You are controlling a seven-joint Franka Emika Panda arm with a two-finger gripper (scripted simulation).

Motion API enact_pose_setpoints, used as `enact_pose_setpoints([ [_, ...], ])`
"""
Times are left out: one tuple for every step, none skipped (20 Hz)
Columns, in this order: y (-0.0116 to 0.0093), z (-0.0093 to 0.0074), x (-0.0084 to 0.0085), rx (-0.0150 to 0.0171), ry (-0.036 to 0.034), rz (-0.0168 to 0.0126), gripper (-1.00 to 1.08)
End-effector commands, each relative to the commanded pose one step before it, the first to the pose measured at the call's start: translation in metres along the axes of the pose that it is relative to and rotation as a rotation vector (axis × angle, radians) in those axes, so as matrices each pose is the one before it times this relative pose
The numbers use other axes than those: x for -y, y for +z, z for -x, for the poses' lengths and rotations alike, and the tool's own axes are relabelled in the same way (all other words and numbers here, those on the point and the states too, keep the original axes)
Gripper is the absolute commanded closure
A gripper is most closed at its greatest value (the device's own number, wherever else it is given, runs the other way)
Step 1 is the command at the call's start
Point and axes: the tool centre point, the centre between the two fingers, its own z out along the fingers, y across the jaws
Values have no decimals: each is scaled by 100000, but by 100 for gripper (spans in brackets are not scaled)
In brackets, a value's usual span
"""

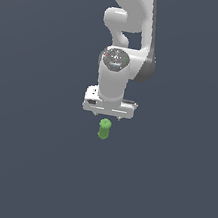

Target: Pick up the object and move it to a goal position.

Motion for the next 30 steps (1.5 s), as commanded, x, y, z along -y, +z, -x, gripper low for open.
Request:
enact_pose_setpoints([
  [0,0,-1,0,0,0,-92],
  [-2,3,10,-10,-67,-14,-92],
  [-4,7,15,-24,-176,-42,-92],
  [-7,12,27,-38,-299,-68,-92],
  [-9,17,34,-46,-413,-91,-92],
  [-12,23,44,-51,-539,-112,-92],
  [-13,28,49,-47,-659,-126,-92],
  [-13,33,52,-31,-760,-131,-92],
  [-10,31,41,-6,-679,-103,-92],
  [-7,26,30,13,-560,-74,-92],
  [-4,21,21,25,-439,-50,-92],
  [-2,15,10,28,-306,-29,-92],
  [-1,9,5,25,-181,-12,-92],
  [3,2,10,20,-66,2,-92],
  [-2,-3,-11,-6,97,11,-92],
  [1,-11,-15,-25,237,20,-92],
  [1,-19,-8,-52,361,23,-92],
  [0,-27,-11,-84,505,26,-92],
  [0,-35,-10,-115,641,28,-92],
  [0,-43,-13,-146,782,30,-92],
  [-1,-50,-15,-176,922,32,-92],
  [-1,-58,-14,-202,1050,34,-92],
  [-1,-65,-17,-226,1180,37,-92],
  [-1,-72,-18,-248,1310,41,-92],
  [-1,-80,-21,-272,1447,44,-92],
  [-1,-87,-21,-296,1578,46,-92],
  [-1,-95,-21,-324,1713,44,-92],
  [-2,-103,-20,-353,1851,42,-92],
  [-2,-111,-20,-381,1988,38,-92],
  [-2,-119,-19,-408,2123,35,-92],
])
